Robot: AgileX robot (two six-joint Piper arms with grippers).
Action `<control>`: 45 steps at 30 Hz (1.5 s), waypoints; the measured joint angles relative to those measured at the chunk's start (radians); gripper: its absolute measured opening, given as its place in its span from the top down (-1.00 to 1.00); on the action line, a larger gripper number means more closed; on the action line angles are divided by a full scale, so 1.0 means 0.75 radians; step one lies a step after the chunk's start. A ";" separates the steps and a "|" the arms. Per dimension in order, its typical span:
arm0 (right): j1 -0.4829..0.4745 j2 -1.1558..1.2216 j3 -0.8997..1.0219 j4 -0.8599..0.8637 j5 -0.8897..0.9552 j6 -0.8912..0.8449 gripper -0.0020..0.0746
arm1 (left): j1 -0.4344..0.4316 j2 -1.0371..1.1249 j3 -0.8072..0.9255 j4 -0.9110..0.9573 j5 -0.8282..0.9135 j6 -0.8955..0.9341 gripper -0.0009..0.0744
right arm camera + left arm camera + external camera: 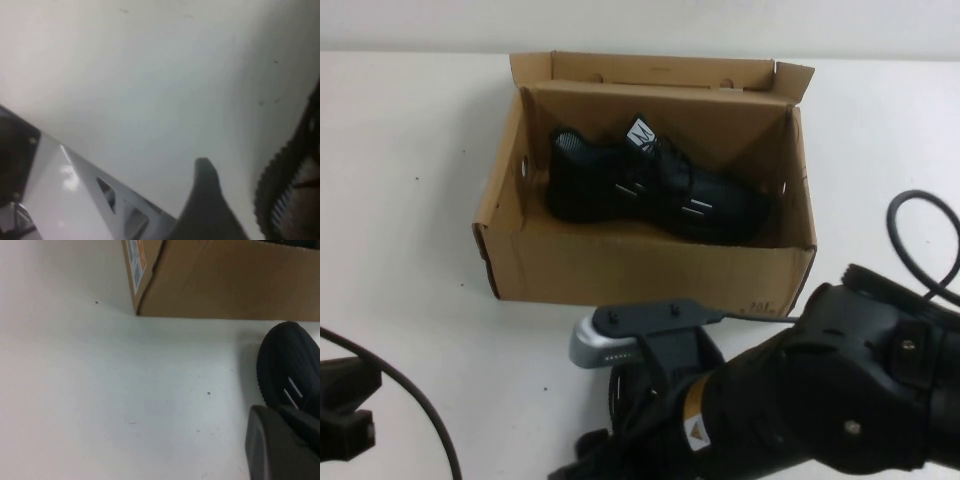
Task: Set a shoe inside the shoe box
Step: Pick up the shoe from the table
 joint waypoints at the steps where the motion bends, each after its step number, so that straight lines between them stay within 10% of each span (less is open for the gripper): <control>1: 0.000 0.011 0.000 0.016 -0.019 0.000 -0.19 | 0.000 0.000 0.000 0.000 0.000 0.000 0.98; 14: 0.000 0.210 -0.001 -0.006 -0.061 0.003 -0.05 | 0.000 0.000 0.000 0.000 0.000 0.000 0.98; 24: 0.002 0.279 -0.006 -0.168 -0.031 0.003 0.92 | 0.000 0.000 -0.002 0.000 0.000 0.002 0.98; 45: 0.002 -0.002 -0.401 -0.430 0.517 -0.433 0.96 | 0.000 0.000 -0.002 -0.149 0.136 -0.008 0.98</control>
